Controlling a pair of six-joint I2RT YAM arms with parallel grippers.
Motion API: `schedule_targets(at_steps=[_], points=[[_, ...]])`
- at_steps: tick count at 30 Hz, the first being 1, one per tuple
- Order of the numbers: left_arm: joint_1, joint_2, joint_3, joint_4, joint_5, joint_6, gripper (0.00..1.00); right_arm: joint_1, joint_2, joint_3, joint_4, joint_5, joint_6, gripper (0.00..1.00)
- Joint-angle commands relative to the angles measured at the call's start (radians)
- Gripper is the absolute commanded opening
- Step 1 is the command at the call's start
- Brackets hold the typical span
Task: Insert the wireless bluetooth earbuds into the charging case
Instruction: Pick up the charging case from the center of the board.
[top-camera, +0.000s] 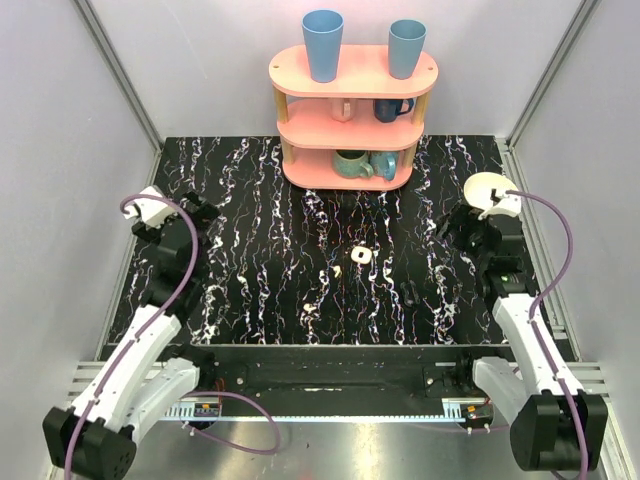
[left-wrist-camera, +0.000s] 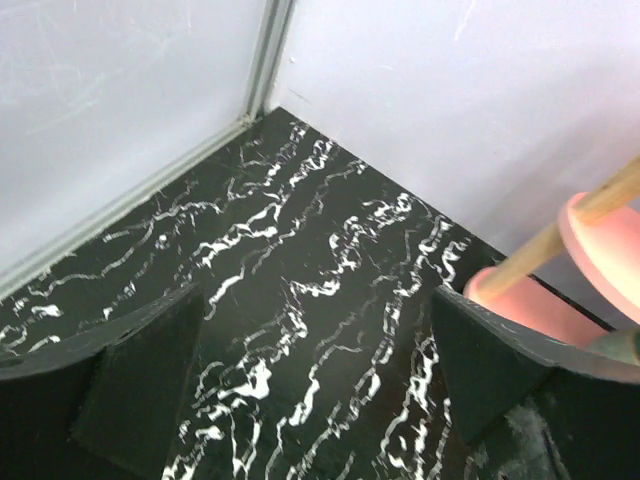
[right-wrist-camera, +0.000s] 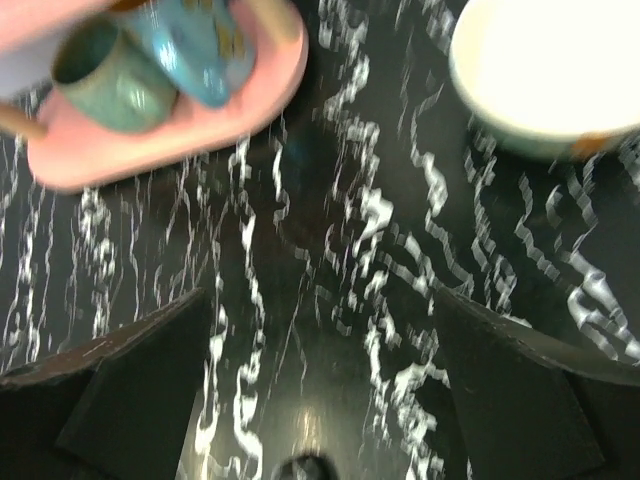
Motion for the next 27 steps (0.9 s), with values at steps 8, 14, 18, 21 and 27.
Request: schedule_targets(at_steps=[8, 14, 18, 21, 27], points=[[0.005, -0.155, 0.158, -0.399, 0.468, -0.093, 0.99, 0.335, 0.19, 0.166, -0.529, 0.018, 0.174, 1.0], [0.005, -0.118, 0.24, -0.526, 0.609, 0.015, 0.99, 0.375, 0.158, 0.1, -0.594, 0.065, 0.228, 1.0], [0.005, -0.106, 0.277, -0.545, 0.72, 0.08, 0.99, 0.401, 0.184, 0.161, -0.669, 0.054, 0.237, 1.0], [0.005, -0.095, 0.29, -0.551, 0.78, 0.104, 0.99, 0.424, 0.263, 0.184, -0.713, 0.054, 0.207, 0.99], [0.005, -0.069, 0.297, -0.565, 0.798, 0.12, 0.99, 0.491, 0.297, 0.16, -0.687, 0.071, 0.239, 0.97]])
